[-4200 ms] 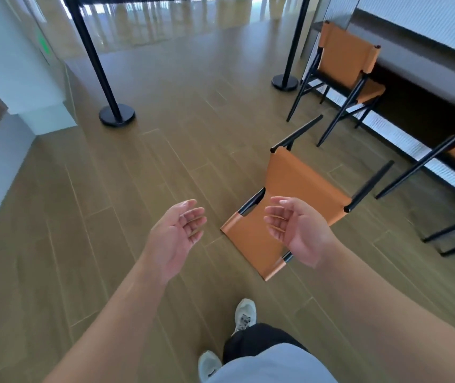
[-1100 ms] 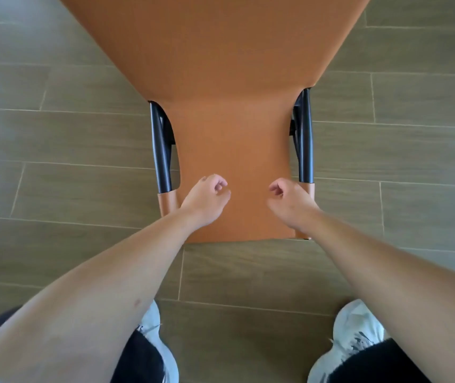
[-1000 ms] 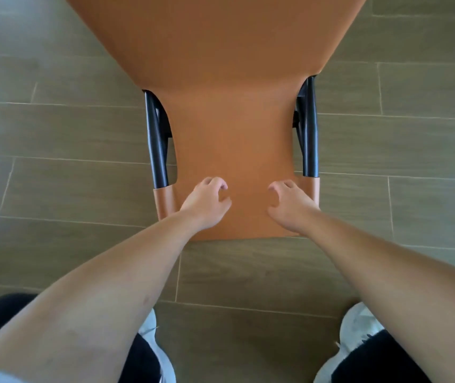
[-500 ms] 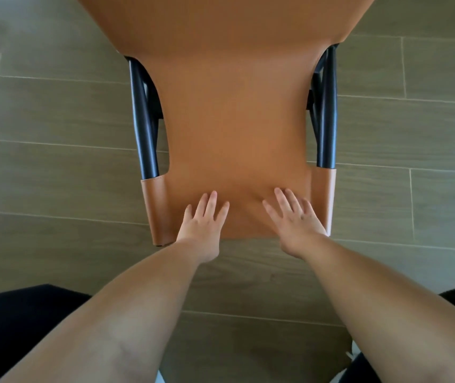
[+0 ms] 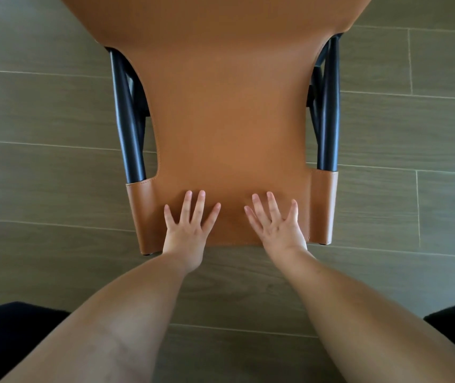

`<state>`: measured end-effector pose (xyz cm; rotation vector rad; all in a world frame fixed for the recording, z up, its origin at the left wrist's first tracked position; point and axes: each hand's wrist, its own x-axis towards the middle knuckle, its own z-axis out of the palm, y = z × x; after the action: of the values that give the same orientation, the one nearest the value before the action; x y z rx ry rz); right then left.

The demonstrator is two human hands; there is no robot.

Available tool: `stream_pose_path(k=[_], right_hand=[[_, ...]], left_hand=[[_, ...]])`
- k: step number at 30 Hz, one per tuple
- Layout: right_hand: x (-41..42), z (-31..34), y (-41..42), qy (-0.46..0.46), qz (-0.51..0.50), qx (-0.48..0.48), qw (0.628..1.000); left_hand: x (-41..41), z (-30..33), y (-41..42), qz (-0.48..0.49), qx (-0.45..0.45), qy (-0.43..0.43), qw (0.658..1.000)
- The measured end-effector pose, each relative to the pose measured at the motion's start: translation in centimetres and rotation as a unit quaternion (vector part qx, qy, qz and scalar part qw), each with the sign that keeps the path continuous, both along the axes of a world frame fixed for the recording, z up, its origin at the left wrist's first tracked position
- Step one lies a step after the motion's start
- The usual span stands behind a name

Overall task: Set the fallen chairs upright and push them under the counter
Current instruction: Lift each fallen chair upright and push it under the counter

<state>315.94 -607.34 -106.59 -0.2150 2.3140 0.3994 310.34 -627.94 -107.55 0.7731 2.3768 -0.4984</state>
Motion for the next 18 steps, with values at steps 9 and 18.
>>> stream_pose_path(k=[9,18], right_hand=[[0.18,-0.77,0.35,0.015,0.023,-0.013,1.0],[-0.66,-0.57,-0.49,0.019,-0.009,-0.022,1.0]], left_hand=[[0.55,-0.92,0.65,0.009,0.009,0.004,1.0],[0.34,-0.37,0.8,0.018,0.014,-0.014,1.0]])
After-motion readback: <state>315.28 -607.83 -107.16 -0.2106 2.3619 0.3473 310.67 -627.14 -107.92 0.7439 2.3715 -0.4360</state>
